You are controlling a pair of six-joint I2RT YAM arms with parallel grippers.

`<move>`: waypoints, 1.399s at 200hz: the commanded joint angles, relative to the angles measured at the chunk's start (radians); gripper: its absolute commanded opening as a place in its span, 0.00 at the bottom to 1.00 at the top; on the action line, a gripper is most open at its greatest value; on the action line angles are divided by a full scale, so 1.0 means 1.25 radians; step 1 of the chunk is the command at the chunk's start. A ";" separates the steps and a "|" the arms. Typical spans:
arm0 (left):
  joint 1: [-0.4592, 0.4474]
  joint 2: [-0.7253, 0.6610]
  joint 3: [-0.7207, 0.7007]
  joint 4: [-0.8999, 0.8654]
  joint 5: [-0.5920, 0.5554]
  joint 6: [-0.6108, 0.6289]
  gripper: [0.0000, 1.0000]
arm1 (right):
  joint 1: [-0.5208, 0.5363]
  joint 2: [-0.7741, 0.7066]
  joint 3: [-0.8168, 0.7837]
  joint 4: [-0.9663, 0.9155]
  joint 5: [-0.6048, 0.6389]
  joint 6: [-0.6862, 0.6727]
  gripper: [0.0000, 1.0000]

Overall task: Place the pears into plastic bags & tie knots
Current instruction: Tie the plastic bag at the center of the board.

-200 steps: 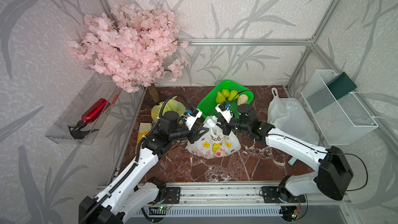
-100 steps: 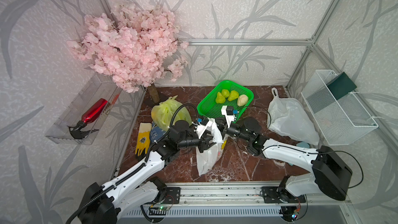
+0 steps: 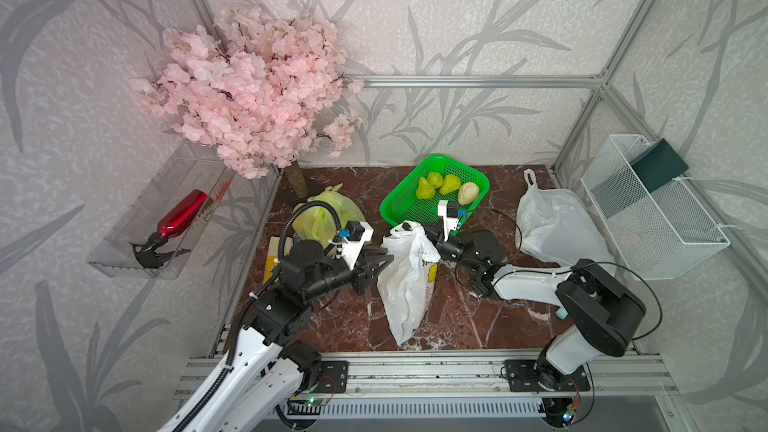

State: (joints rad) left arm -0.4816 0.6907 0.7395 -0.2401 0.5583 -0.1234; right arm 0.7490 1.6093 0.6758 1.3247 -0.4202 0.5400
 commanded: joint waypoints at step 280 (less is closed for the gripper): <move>0.097 0.237 0.155 -0.007 0.127 -0.219 0.37 | 0.011 0.029 0.046 0.066 -0.021 0.148 0.00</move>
State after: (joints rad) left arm -0.3641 0.9657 0.9085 -0.1909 0.7055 -0.3447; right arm 0.7647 1.6440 0.7025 1.3495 -0.4313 0.7147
